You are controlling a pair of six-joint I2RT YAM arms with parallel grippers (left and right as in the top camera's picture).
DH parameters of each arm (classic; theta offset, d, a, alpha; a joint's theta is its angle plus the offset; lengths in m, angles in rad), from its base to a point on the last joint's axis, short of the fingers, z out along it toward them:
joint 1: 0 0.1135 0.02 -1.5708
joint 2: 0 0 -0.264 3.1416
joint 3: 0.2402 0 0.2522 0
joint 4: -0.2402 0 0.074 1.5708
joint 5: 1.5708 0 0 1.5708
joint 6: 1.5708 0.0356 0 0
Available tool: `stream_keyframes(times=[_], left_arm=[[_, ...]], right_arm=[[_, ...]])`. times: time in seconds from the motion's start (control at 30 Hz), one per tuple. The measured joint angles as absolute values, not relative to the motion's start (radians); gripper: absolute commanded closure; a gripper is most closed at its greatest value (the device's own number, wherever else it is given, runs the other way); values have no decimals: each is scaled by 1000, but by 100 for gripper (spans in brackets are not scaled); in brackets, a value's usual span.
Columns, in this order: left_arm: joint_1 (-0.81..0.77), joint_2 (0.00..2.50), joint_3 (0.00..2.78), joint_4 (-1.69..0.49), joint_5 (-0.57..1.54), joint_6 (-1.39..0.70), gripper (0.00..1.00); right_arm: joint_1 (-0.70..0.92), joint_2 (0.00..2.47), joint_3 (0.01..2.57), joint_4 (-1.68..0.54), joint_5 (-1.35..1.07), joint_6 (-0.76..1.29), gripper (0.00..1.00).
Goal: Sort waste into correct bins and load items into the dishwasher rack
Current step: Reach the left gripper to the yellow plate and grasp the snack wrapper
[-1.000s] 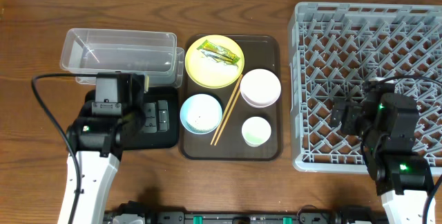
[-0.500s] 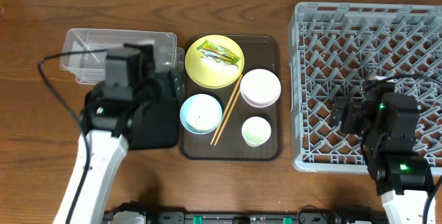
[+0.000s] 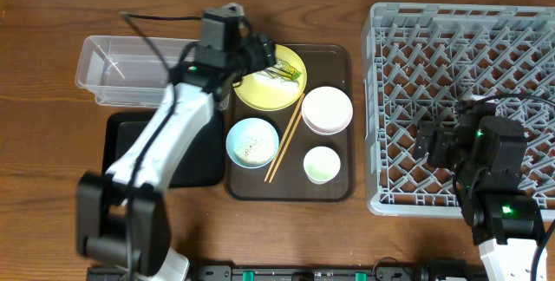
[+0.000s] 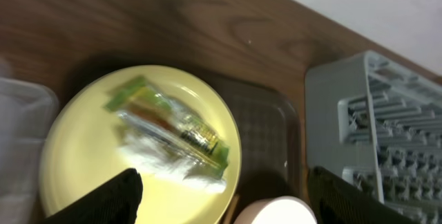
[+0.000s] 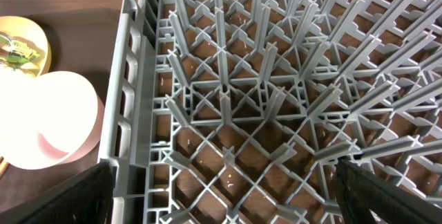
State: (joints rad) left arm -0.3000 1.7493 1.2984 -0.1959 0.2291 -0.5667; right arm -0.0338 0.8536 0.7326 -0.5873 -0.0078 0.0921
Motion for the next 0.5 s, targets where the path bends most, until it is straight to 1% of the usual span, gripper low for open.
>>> stream_keyframes(times=[0.27,0.5], left_arm=[[-350,1914,1299,-99,229,-706,21],[-354,1995,1299,-36,229,-767,21]], right_arm=[[-34,854,733,-588,-8,92,1],[-34,854,733,-587,-8,92,1]])
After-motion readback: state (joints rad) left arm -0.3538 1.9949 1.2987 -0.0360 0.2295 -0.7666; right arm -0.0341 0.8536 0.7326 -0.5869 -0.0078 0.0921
